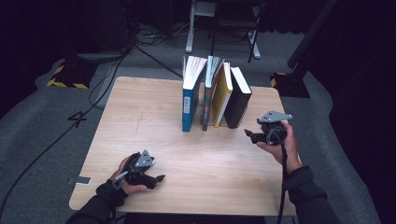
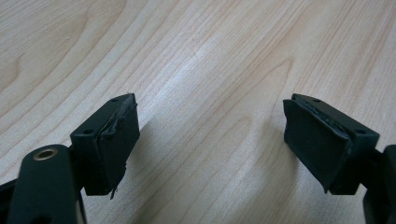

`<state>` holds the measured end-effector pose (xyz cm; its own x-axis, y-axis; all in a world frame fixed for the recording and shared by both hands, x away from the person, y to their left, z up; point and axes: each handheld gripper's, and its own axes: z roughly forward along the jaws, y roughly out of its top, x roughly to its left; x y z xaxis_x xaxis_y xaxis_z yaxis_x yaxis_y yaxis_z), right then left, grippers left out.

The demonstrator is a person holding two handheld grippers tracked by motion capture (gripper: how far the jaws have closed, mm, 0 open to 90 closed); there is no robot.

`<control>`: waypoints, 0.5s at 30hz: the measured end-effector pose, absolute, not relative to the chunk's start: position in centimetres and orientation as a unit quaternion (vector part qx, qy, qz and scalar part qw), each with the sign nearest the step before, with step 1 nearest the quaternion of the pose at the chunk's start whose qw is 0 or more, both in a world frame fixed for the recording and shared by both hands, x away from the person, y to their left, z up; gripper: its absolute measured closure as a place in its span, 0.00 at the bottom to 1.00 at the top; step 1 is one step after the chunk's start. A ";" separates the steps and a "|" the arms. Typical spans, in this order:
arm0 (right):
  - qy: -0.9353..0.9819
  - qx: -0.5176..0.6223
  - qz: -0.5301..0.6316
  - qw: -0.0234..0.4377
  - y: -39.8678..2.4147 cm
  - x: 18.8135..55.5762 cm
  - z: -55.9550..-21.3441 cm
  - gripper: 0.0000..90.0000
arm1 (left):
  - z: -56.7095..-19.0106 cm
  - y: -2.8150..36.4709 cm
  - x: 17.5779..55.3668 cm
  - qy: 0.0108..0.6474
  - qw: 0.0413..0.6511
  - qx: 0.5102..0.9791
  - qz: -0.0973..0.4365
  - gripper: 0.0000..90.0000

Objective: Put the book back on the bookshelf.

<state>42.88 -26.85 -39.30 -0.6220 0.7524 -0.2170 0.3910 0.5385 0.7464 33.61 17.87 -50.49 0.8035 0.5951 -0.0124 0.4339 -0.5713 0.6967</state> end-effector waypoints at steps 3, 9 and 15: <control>0.836 0.338 0.338 0.269 -27.2 42.2 -39.6 0.37 | -50.5 17.9 33.6 0.293 0.359 0.879 0.112 0.21; 0.841 0.321 0.342 0.271 -27.8 40.7 -40.4 0.36 | -50.5 17.9 33.6 0.293 0.359 0.879 0.112 0.21; 0.847 0.308 0.335 0.276 -28.3 39.2 -41.3 0.36 | -50.5 17.9 33.6 0.293 0.359 0.879 0.112 0.21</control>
